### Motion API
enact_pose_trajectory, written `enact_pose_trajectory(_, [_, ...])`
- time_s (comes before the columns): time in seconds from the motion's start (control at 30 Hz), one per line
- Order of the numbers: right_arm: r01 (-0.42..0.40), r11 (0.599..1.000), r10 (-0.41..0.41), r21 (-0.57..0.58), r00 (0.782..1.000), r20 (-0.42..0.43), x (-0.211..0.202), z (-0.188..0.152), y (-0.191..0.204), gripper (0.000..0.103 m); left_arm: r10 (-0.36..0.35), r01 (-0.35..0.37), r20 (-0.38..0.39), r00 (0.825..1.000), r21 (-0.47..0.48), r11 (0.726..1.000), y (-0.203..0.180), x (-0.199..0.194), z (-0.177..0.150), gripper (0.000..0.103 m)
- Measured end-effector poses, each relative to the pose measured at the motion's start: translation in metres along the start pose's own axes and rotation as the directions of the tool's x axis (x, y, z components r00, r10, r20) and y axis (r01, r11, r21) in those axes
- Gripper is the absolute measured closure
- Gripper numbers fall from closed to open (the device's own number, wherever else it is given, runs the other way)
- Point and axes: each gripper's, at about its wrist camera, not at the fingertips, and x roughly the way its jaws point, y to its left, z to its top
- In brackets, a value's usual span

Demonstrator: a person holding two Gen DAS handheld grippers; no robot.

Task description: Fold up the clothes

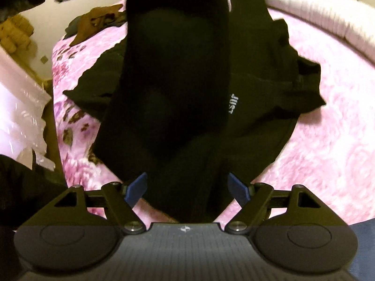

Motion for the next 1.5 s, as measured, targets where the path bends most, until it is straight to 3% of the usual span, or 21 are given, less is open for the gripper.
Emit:
enact_pose_trajectory(0.33, [-0.089,0.977,0.087,0.194,0.996,0.014,0.051,-0.004,-0.069,0.025,0.150,-0.153,-0.125,0.981,-0.013,0.988,0.117,0.082,-0.030,0.096])
enact_pose_trajectory(0.53, [-0.193,0.945,0.191,0.264,0.981,0.035,0.068,-0.006,-0.087,0.025,0.162,-0.152,-0.195,0.967,0.069,0.986,0.133,0.114,-0.054,0.096])
enact_pose_trajectory(0.73, [-0.227,0.914,0.236,0.336,0.972,0.015,0.088,-0.017,-0.096,0.026,0.179,-0.174,-0.215,0.960,0.043,0.984,0.155,0.135,-0.069,0.094])
enact_pose_trajectory(0.9, [-0.267,0.874,0.280,0.406,0.960,0.029,0.094,-0.026,-0.099,0.042,0.218,-0.229,-0.281,0.935,-0.007,0.973,0.169,0.149,-0.093,0.085])
enact_pose_trajectory(1.0, [-0.282,0.831,0.295,0.480,0.954,0.050,0.095,-0.033,-0.106,0.052,0.255,-0.291,-0.314,0.915,-0.072,0.954,0.176,0.146,-0.103,0.061])
enact_pose_trajectory(1.1, [-0.307,0.769,0.312,0.560,0.946,0.089,0.092,-0.038,-0.116,0.064,0.269,-0.317,-0.313,0.911,-0.114,0.942,0.170,0.126,-0.106,0.060])
enact_pose_trajectory(1.2, [-0.305,0.746,0.308,0.592,0.946,0.099,0.085,-0.037,-0.119,0.083,0.289,-0.353,-0.313,0.905,-0.169,0.920,0.157,0.096,-0.113,0.045])
enact_pose_trajectory(1.23, [-0.283,0.762,0.291,0.583,0.953,0.083,0.083,-0.035,-0.118,0.101,0.296,-0.367,-0.314,0.902,-0.199,0.909,0.148,0.085,-0.119,0.041])
enact_pose_trajectory(1.4, [-0.230,0.790,0.247,0.568,0.968,0.049,0.074,-0.029,-0.111,0.100,0.310,-0.422,-0.328,0.892,-0.364,0.830,0.088,0.037,-0.152,0.041])
enact_pose_trajectory(1.47, [-0.238,0.800,0.247,0.551,0.967,0.059,0.072,-0.026,-0.105,0.100,0.287,-0.418,-0.329,0.899,-0.454,0.787,0.055,0.026,-0.170,0.041])
enact_pose_trajectory(1.5, [-0.243,0.804,0.249,0.543,0.966,0.065,0.071,-0.026,-0.102,0.092,0.271,-0.408,-0.326,0.906,-0.492,0.770,0.036,0.023,-0.179,0.041])
